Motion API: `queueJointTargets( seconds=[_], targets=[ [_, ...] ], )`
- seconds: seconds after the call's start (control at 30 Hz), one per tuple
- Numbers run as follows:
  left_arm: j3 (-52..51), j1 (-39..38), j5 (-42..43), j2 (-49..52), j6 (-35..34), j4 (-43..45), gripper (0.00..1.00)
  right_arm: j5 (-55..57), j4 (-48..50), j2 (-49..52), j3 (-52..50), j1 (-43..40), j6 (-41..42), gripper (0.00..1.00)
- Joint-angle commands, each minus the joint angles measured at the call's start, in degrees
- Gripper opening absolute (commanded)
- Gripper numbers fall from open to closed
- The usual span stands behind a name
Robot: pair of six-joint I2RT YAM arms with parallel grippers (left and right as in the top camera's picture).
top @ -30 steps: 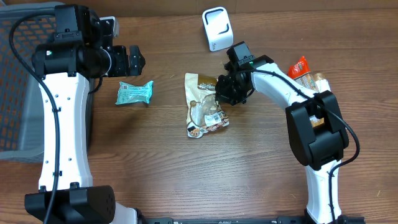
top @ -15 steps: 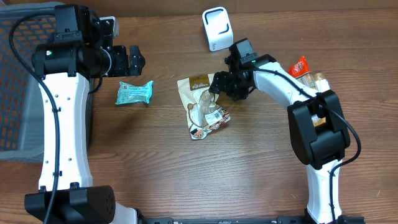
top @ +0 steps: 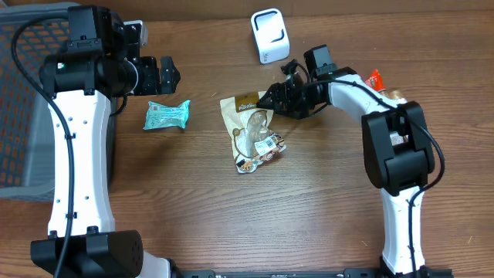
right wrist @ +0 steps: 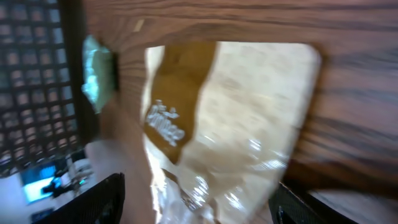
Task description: Scan the item barcode
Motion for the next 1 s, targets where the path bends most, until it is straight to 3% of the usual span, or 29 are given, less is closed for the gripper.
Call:
queueJointTargets(
  seconds=[0.0, 0.2, 0.27, 0.43, 0.5, 0.73, 0.97],
  targets=[
    [0.87, -0.48, -0.11, -0.04, -0.35, 0.22, 1.00, 1.14, 0.70, 4.94, -0.92, 3.32, -0.76, 0.75],
    [0.87, -0.48, -0.09, -0.04, -0.35, 0.24, 1.00, 7.98, 3.69, 7.50, -0.92, 8.37, 6.23, 0.65],
    [0.87, -0.48, -0.09, -0.04, -0.35, 0.22, 1.00, 8.31, 5.25, 8.24, -0.92, 9.55, 7.19, 0.48],
    [0.87, -0.48, -0.11, -0.04, -0.35, 0.22, 1.00, 8.31, 7.02, 8.31, -0.90, 10.08, 7.85, 0.26],
    [0.87, -0.48, -0.09, -0.04, -0.35, 0.24, 1.00, 8.26, 7.19, 8.31, -0.90, 10.01, 8.00, 0.04],
    [0.87, -0.48, -0.09, -0.04, -0.35, 0.24, 1.00, 6.64, 4.55, 6.97, 0.98, 8.70, 7.93, 0.04],
    [0.87, -0.48, -0.09, -0.04, -0.35, 0.24, 1.00, 14.60, -4.90, -0.52, 4.79, 8.07, 3.39, 0.04]
  ],
)
